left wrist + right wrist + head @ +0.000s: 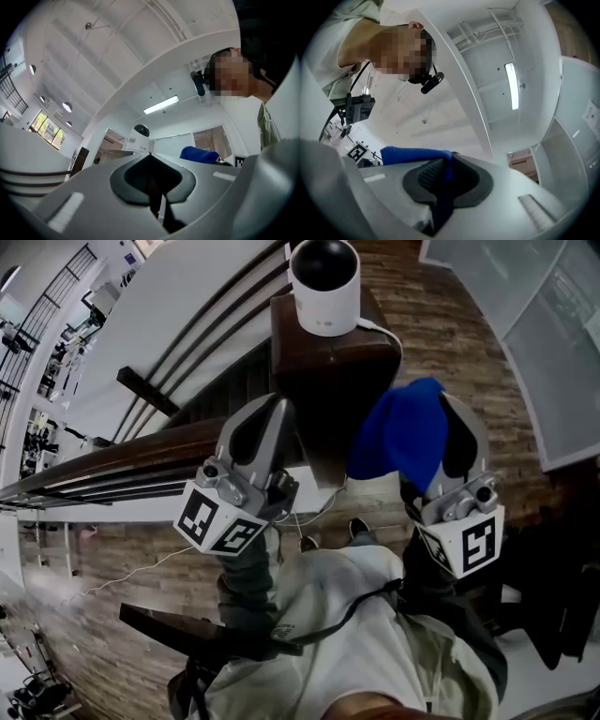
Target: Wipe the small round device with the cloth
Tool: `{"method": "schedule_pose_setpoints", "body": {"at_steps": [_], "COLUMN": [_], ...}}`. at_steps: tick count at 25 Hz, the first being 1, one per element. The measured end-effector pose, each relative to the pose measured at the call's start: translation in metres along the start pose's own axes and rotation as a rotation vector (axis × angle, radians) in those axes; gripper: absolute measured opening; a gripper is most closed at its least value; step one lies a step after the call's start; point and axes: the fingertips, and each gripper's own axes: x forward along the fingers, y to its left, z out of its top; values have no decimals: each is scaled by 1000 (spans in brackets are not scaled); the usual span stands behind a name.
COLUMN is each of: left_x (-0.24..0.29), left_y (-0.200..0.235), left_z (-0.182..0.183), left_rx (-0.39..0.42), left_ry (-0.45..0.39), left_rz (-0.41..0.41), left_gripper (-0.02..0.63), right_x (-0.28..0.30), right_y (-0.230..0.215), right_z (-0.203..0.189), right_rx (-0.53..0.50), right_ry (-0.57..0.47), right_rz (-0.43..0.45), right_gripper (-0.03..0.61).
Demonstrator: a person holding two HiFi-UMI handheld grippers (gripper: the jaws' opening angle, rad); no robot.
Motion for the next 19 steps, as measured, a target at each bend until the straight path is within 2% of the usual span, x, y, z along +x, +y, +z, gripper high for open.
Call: {"method": "schedule_pose_setpoints", "body": {"at_steps": [7,13,19], "left_x": [-3,-8,-21], "left_y": [2,2,-1], "left_z": [-3,1,9], "left_rx": [6,29,48], "left_ry": [-5,-13,-24], "left_rz": [56,113,134], "left_gripper": [2,2,2], "right_x": [-10,-5,1], "right_y": [1,1,16], "right_z": [-14,-19,-14], "right_rx": [2,40,19], "right_ry": [52,50,37], "right_rz": [28,87,131], "right_gripper": [32,32,32]}}
